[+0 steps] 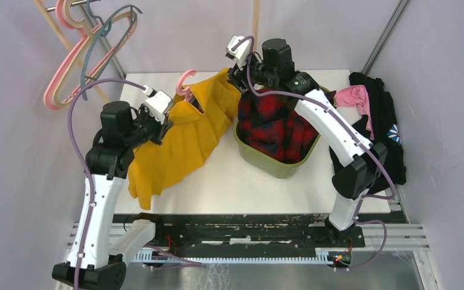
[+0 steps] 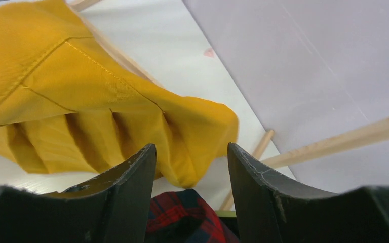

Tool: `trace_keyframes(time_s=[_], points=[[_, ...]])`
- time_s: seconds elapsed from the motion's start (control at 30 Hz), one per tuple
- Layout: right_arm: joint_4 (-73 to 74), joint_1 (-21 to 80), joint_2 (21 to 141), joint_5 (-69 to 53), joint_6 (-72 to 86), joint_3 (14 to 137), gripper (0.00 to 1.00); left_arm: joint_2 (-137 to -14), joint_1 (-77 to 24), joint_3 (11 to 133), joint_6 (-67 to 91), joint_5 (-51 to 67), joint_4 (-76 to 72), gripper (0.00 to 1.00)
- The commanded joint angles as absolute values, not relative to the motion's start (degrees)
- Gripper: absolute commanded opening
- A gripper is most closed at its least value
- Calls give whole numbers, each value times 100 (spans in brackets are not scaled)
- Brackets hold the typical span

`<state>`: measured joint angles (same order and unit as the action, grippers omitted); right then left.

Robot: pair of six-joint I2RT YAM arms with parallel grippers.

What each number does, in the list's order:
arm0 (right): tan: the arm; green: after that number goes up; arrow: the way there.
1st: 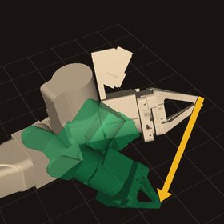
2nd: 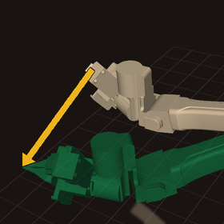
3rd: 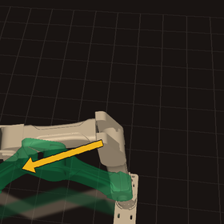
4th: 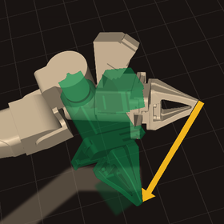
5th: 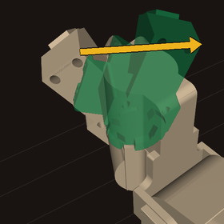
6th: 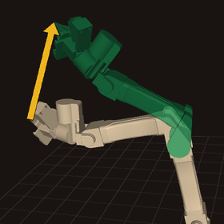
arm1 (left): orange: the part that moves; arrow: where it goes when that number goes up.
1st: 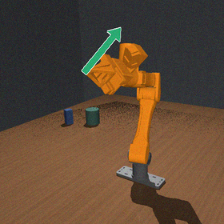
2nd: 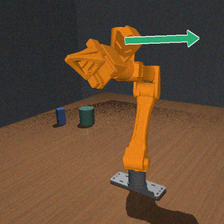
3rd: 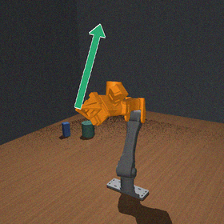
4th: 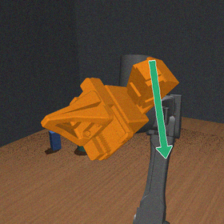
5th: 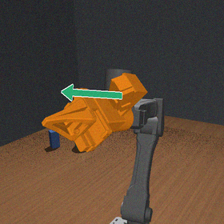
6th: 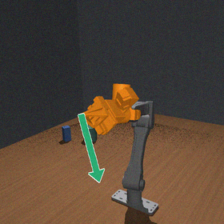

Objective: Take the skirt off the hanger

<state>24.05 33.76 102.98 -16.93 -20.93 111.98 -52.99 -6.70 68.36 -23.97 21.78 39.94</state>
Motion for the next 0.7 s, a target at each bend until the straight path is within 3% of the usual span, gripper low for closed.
trace_keyframes(time_s=[0.0,0.67], points=[[2309,3620,10379,-2072,-2386,11433,59,-4819,-634,7580,-2717,2801,3958,3],[4590,4684,8779,-1196,-4759,10696,60,-4769,-870,7858,-2673,3602,5429,3]])
